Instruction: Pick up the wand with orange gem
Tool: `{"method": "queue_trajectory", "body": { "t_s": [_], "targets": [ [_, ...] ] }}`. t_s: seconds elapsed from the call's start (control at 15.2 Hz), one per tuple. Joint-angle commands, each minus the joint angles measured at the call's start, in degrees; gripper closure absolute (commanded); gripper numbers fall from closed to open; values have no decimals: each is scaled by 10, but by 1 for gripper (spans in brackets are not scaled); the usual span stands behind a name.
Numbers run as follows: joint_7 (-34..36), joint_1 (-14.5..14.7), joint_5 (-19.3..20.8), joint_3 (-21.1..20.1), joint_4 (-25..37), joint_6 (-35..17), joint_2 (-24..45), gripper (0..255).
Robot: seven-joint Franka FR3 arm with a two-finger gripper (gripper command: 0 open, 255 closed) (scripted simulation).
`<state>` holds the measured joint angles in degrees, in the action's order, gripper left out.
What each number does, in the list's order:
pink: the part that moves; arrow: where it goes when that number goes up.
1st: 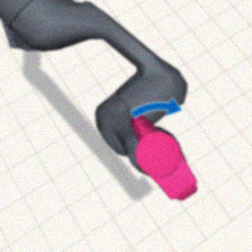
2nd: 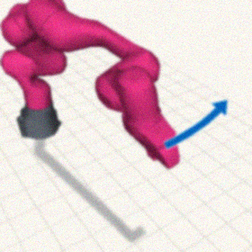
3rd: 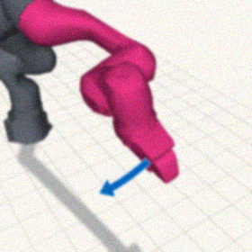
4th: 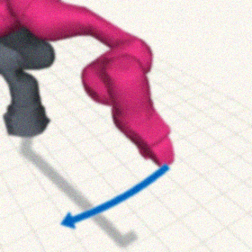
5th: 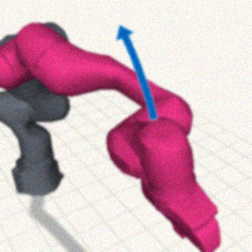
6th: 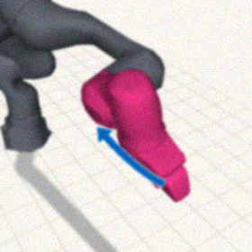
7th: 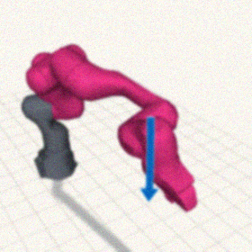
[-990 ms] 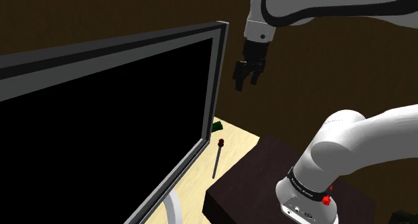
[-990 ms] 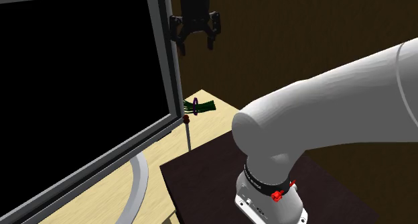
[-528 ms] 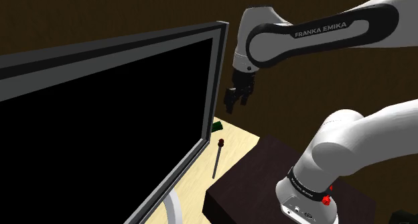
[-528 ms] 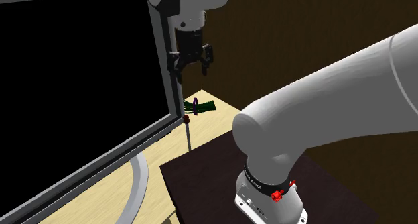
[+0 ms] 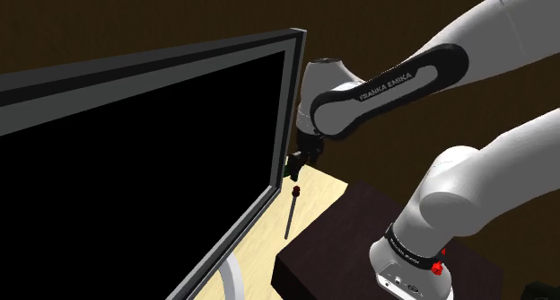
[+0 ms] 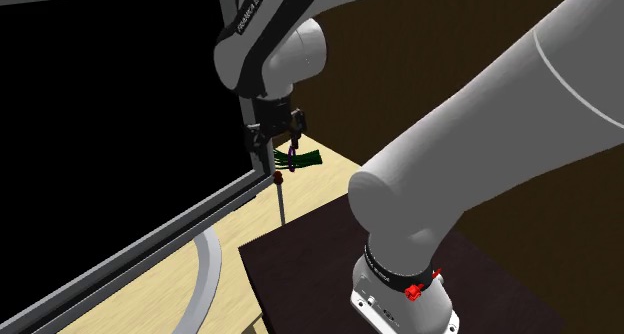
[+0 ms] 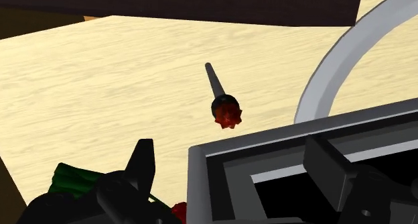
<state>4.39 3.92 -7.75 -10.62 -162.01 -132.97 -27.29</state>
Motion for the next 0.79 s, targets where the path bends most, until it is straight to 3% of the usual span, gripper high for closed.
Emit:
{"method": "queue_trajectory", "body": {
  "t_s": [0.0,0.33,0.59,0.73],
  "targets": [
    [3,2,0,-10,-10,-59,47,0],
    [10,4,5,-15,-19,-129,107,0],
    [24,25,24,8,-25,-183,156,0],
    [24,26,24,9,-25,-183,156,0]
  ]
}}
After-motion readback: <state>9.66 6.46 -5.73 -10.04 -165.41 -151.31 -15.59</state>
